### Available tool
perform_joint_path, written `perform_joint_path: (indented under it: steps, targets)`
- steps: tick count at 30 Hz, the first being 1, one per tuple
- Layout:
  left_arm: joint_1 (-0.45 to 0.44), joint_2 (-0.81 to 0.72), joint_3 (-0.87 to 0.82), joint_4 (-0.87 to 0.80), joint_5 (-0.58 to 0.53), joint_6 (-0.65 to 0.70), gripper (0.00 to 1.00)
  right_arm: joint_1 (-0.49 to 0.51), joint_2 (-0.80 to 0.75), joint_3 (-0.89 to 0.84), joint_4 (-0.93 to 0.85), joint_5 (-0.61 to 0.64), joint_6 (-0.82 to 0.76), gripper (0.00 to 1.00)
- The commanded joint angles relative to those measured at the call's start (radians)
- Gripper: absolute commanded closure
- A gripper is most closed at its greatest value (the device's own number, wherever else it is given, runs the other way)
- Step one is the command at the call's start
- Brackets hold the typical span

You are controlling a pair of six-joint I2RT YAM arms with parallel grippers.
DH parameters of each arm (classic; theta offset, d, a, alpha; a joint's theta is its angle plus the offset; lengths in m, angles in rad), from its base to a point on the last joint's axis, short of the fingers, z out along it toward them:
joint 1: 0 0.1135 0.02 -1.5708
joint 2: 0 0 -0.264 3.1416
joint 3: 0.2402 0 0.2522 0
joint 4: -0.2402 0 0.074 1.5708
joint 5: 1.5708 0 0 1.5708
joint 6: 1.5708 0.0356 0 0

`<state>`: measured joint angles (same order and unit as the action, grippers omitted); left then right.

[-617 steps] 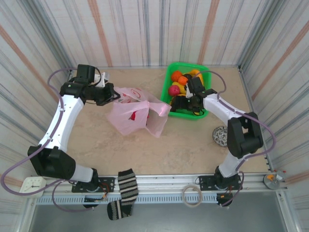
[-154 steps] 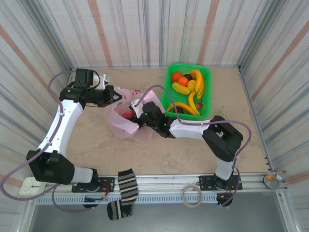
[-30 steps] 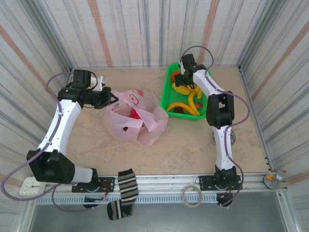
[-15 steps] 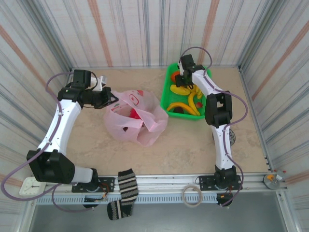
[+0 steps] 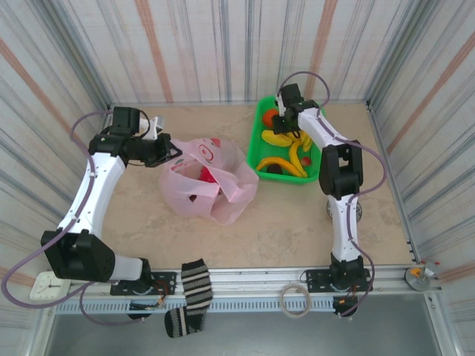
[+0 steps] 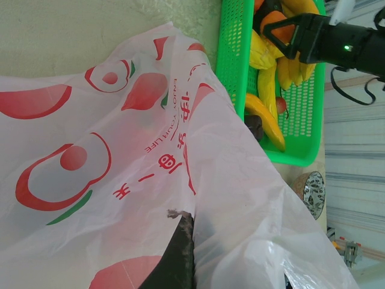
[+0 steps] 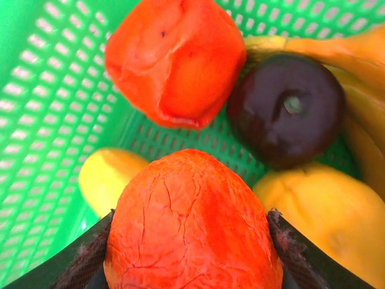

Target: Place the fake fruits into the plastic bag and tie a complex knot

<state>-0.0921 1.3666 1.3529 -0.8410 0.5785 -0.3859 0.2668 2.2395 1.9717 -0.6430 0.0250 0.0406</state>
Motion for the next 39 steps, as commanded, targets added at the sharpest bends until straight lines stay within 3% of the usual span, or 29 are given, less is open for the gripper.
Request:
perform_joint_path:
  steps: [1, 12, 19, 24, 30, 34, 39]
  targets:
    - [0.005, -0.024, 0.018, -0.026, 0.000, 0.021, 1.00, 0.007, -0.194, -0.123, 0.083, -0.025, 0.018, 0.55]
    - [-0.002, -0.022, -0.001, 0.000, 0.008, 0.015, 1.00, 0.127, -0.708, -0.597, 0.220, -0.096, 0.102, 0.56]
    - [0.000, -0.031, -0.019, 0.014, -0.002, 0.013, 1.00, 0.264, -1.002, -0.804, 0.137, -0.120, 0.202, 0.56]
    - [0.000, -0.035, -0.018, 0.018, -0.009, 0.014, 1.00, 0.403, -1.175, -0.909, 0.032, -0.053, 0.285, 0.56]
    - [0.000, -0.036, -0.021, 0.019, -0.006, 0.009, 1.00, 0.572, -1.311, -0.985, -0.026, -0.126, 0.356, 0.56]
    - [0.000, -0.036, -0.026, 0.023, -0.004, 0.009, 1.00, 0.709, -1.360, -1.073, 0.068, -0.208, 0.383, 0.57]
    - [-0.001, -0.037, -0.026, 0.024, 0.000, 0.009, 1.00, 0.835, -1.327, -1.141, 0.218, -0.218, 0.376, 0.57]
